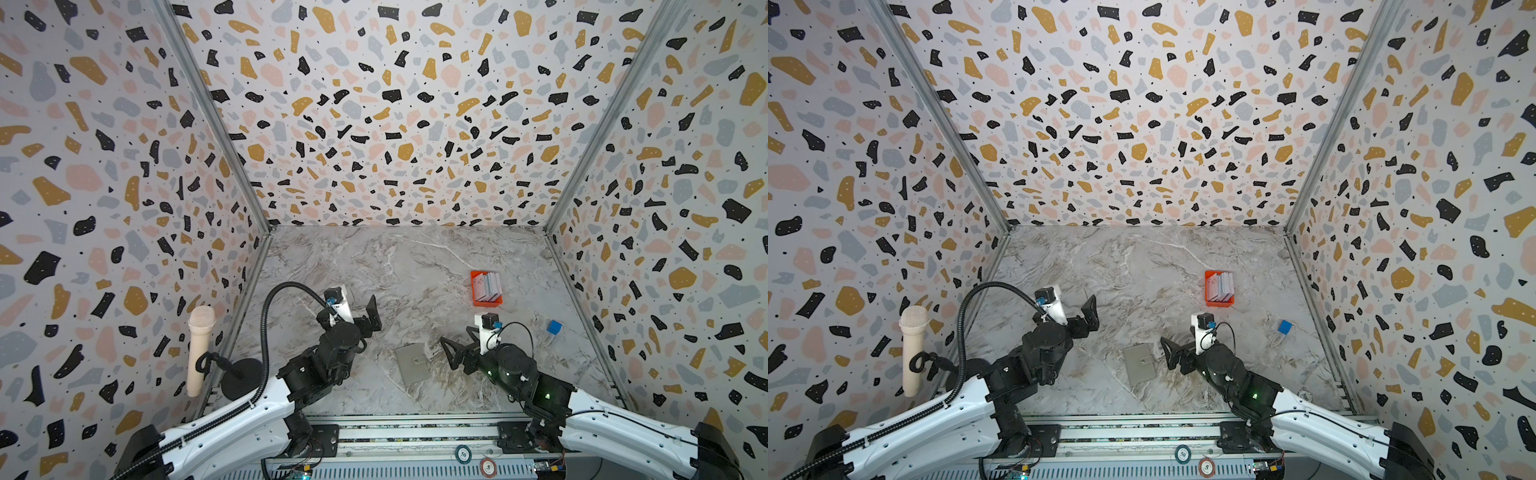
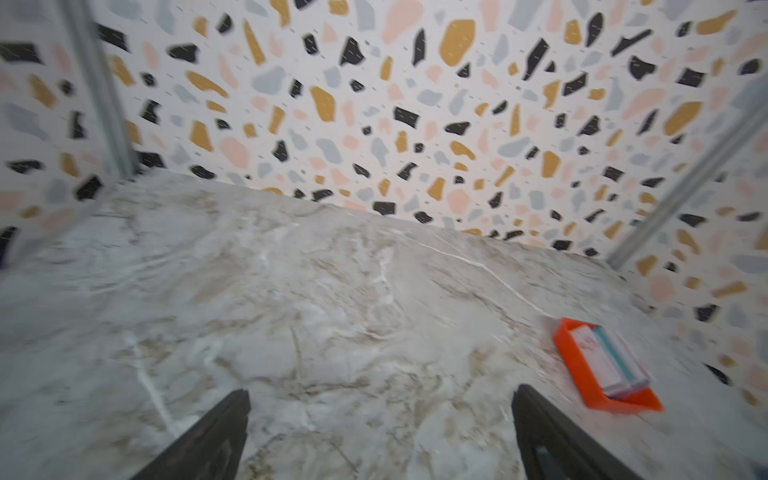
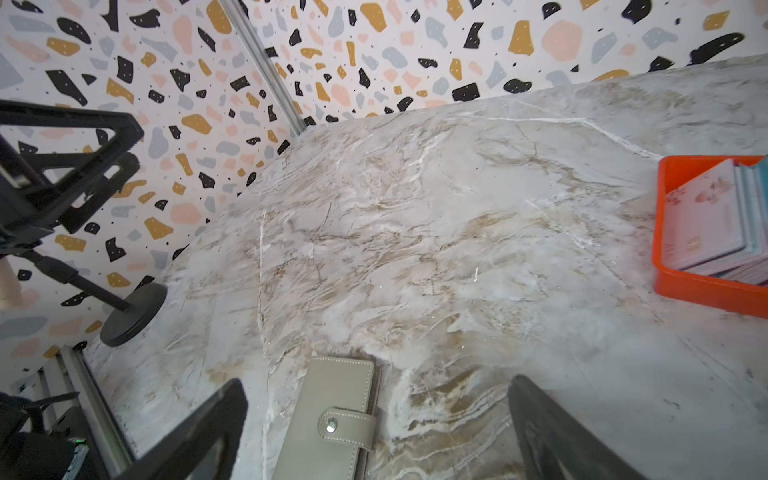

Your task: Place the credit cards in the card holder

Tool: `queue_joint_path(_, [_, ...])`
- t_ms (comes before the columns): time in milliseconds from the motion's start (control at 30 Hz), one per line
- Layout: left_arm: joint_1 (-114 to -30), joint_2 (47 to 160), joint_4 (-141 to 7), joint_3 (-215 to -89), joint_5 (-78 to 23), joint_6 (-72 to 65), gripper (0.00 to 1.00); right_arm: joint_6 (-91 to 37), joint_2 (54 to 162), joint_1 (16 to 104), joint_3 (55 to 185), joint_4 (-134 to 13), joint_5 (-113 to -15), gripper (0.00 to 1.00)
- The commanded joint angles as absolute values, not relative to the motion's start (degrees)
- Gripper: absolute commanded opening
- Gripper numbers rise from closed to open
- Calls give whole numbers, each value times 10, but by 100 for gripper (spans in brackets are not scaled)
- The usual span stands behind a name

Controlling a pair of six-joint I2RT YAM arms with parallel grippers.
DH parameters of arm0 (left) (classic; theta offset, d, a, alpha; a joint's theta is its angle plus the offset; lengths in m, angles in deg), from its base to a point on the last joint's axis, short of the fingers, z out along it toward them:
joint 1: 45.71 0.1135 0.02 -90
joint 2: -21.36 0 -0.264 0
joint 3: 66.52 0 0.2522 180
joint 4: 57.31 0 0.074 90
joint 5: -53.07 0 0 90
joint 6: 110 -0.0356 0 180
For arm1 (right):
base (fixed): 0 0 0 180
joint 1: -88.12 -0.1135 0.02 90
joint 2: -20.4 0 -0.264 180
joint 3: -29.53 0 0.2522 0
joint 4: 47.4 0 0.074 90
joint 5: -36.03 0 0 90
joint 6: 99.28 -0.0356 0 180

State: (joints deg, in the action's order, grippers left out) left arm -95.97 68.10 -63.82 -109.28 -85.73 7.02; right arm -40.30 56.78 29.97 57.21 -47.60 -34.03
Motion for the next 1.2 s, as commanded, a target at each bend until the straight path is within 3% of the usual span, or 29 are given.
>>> queue_joint_path(0, [-918,676,-541,-1070,-992,-3,100,-407,545,297,560,-455,-291,99])
queue_joint_path(233, [-738,760,-502,-1072,-1003,57,100,-389,499,298,533,-441,-265,99])
queue_joint_path(500, [-647,963,-435,-1064,-1092,14,100,-354,460,300,526,-450,-242,99])
queue_joint_path(767, [-597,985,-205,-983,-976,-91,100,-346,428,301,498,-431,-225,99])
queue_joint_path(900, [-551,997,-200,-974,-908,-67,100,-320,420,301,483,-414,-216,99])
queue_joint_path(1167, [-551,993,-75,-914,-747,-147,100,-297,453,303,486,-416,-187,99])
